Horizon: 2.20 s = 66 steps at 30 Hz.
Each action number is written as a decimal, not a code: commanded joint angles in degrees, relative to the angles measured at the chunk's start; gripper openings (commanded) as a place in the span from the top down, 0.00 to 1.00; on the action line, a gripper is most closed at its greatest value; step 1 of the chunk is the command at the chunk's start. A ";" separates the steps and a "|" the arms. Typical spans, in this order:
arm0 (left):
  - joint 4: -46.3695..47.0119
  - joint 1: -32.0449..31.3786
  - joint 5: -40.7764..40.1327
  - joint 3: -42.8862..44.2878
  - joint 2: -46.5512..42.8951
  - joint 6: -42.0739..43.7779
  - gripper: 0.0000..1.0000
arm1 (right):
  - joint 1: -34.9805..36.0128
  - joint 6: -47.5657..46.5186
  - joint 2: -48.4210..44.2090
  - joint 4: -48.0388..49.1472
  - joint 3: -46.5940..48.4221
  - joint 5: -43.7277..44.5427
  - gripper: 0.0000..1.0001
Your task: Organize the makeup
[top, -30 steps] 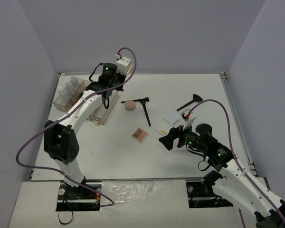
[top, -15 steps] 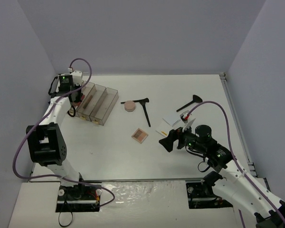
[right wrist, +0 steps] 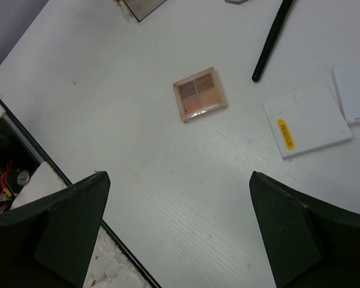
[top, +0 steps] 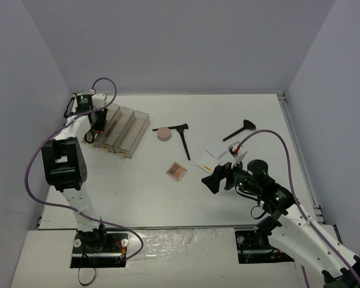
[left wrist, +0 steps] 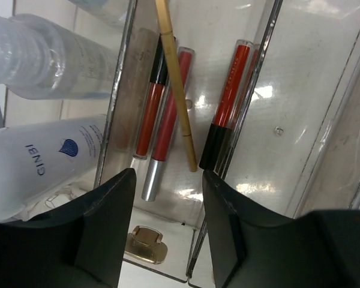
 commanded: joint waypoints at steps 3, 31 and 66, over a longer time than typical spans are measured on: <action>5.97 -0.88 1.20 0.06 -11.61 -6.76 0.36 | 0.12 -0.56 0.53 2.82 1.01 -0.28 0.00; 3.18 -51.39 -8.28 -21.10 -21.57 -29.97 0.03 | 0.12 1.39 -1.37 2.63 1.37 0.32 0.00; -5.77 -53.28 -12.72 -11.73 -14.22 -27.88 0.66 | 0.21 0.77 -3.40 0.78 2.34 1.02 0.00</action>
